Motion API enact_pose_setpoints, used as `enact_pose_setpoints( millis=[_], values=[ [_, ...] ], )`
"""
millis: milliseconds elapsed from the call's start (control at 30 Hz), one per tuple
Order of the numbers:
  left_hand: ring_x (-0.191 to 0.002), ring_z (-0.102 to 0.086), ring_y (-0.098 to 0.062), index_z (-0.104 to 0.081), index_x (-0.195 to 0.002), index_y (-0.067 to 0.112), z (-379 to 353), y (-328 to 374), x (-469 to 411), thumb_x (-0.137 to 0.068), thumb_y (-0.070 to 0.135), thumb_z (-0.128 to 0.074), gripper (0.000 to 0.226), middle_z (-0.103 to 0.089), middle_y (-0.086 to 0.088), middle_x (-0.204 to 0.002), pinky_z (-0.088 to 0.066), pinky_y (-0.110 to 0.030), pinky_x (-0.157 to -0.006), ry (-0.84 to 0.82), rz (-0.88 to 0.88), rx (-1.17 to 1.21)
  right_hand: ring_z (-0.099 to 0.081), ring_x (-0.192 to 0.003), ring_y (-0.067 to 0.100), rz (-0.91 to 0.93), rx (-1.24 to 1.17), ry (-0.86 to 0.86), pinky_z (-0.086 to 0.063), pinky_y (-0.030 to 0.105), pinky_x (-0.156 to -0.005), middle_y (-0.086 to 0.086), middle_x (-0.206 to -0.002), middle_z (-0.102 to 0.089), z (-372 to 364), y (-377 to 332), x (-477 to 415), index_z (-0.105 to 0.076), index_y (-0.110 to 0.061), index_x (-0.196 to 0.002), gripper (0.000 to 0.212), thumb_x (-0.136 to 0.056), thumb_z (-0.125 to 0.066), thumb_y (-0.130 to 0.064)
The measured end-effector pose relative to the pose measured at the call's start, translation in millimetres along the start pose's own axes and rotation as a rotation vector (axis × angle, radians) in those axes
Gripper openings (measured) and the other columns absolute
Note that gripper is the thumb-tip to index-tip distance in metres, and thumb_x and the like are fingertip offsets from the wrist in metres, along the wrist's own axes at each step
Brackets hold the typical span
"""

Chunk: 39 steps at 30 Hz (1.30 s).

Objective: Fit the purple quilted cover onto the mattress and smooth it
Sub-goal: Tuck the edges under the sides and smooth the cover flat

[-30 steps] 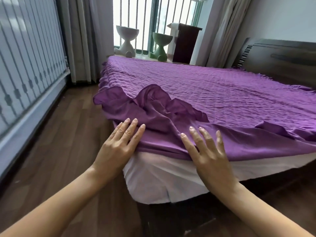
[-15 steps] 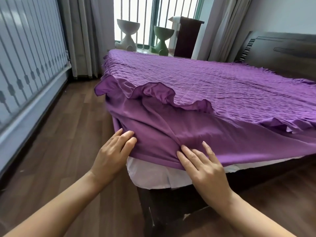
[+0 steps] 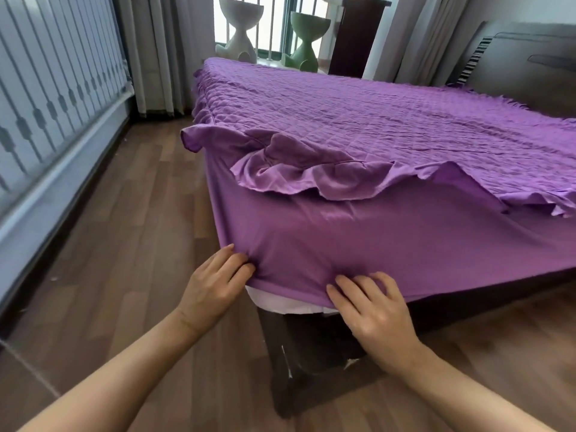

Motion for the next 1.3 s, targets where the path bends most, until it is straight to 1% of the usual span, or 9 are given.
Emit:
enact_pose_setpoints(
  millis=[167, 267, 400, 567, 767, 900, 967, 1133, 1300],
  values=[
    [-0.074, -0.055, -0.026, -0.058, -0.083, 0.007, -4, -1, 8, -0.089, -0.001, -0.052, 0.012, -0.063, -0.012, -0.081, -0.05, -0.033, -0.065, -0.053, -0.026, 0.057, -0.064, -0.08, 0.024, 0.006, -0.026, -0.042, -0.05, 0.038, -0.075, 0.007, -0.093, -0.07, -10, -6, 3, -0.072, -0.01, -0.099, 0.026, -0.086, -0.049, -0.007],
    [-0.071, -0.055, -0.026, -0.062, -0.079, 0.006, -7, 1, 23, -0.088, 0.001, -0.055, 0.013, -0.062, -0.012, -0.08, -0.051, -0.034, -0.059, -0.108, -0.027, 0.061, -0.064, -0.075, 0.023, 0.022, -0.075, -0.084, -0.053, 0.033, -0.065, 0.006, -0.087, -0.069, -17, -15, 7, -0.072, -0.009, -0.096, 0.026, -0.084, -0.049, -0.007],
    [-0.075, -0.055, -0.027, -0.067, -0.081, 0.006, -9, 4, 31, -0.097, 0.009, -0.045, 0.027, -0.063, -0.012, -0.081, -0.052, -0.035, -0.061, -0.135, -0.017, 0.095, -0.065, -0.074, 0.022, 0.053, -0.101, -0.11, -0.054, 0.03, -0.062, 0.007, -0.085, -0.07, -19, -22, 11, -0.073, -0.008, -0.095, 0.029, -0.084, -0.046, -0.005],
    [-0.072, -0.059, -0.029, -0.066, -0.086, 0.006, -17, 5, 36, -0.097, 0.009, -0.046, 0.024, -0.065, -0.011, -0.082, -0.053, -0.036, -0.063, -0.177, -0.02, 0.154, -0.064, -0.076, 0.022, 0.042, -0.11, -0.114, -0.054, 0.03, -0.064, 0.008, -0.088, -0.069, -19, -23, 14, -0.073, -0.007, -0.096, 0.028, -0.085, -0.047, -0.005],
    [-0.07, -0.059, -0.022, -0.064, -0.083, 0.012, -25, 10, 44, -0.102, 0.017, -0.026, 0.043, -0.064, -0.005, -0.08, -0.054, -0.032, -0.061, -0.348, -0.072, 0.289, -0.064, -0.071, 0.02, 0.03, -0.186, -0.184, -0.053, 0.028, -0.058, 0.005, -0.08, -0.068, -21, -25, 18, -0.074, -0.008, -0.09, 0.029, -0.08, -0.046, -0.006],
    [-0.071, -0.06, -0.021, -0.068, -0.088, 0.013, -26, 9, 46, -0.088, 0.013, -0.041, 0.027, -0.065, -0.002, -0.083, -0.049, -0.027, -0.063, -0.453, -0.04, 0.34, -0.063, -0.07, 0.019, -0.001, -0.219, -0.242, -0.052, 0.027, -0.054, 0.004, -0.079, -0.067, -25, -22, 18, -0.072, -0.01, -0.09, 0.03, -0.078, -0.045, -0.007],
    [-0.075, -0.061, -0.02, -0.069, -0.093, 0.014, -28, 9, 49, -0.081, 0.014, -0.043, 0.029, -0.065, 0.0, -0.087, -0.051, -0.027, -0.062, -0.54, -0.027, 0.367, -0.062, -0.069, 0.019, 0.021, -0.213, -0.279, -0.05, 0.027, -0.051, 0.003, -0.078, -0.066, -29, -22, 20, -0.072, -0.012, -0.087, 0.031, -0.077, -0.043, -0.007],
    [-0.085, -0.058, -0.021, -0.065, -0.104, 0.013, -35, 7, 60, -0.083, 0.014, -0.05, 0.026, -0.063, -0.001, -0.095, -0.055, -0.033, -0.069, -0.618, 0.054, 0.401, -0.059, -0.067, 0.02, 0.033, -0.208, -0.287, -0.045, 0.028, -0.045, 0.003, -0.075, -0.063, -33, -20, 22, -0.07, -0.013, -0.082, 0.028, -0.076, -0.045, -0.005],
    [-0.083, -0.057, -0.019, -0.067, -0.099, 0.013, -35, 22, 65, -0.086, 0.021, -0.054, 0.02, -0.063, -0.001, -0.092, -0.052, -0.03, -0.074, -0.618, 0.049, 0.383, -0.058, -0.064, 0.019, 0.028, -0.244, -0.273, -0.044, 0.028, -0.042, 0.001, -0.072, -0.062, -31, -28, 43, -0.069, -0.013, -0.078, 0.023, -0.076, -0.048, -0.002]
  ],
)
Point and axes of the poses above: each hand's wrist, its own x-axis away from the middle knuckle, its own z-axis out of the back of the hand, y = z × x, the point moved 5 cm from there along -x, towards the middle knuckle
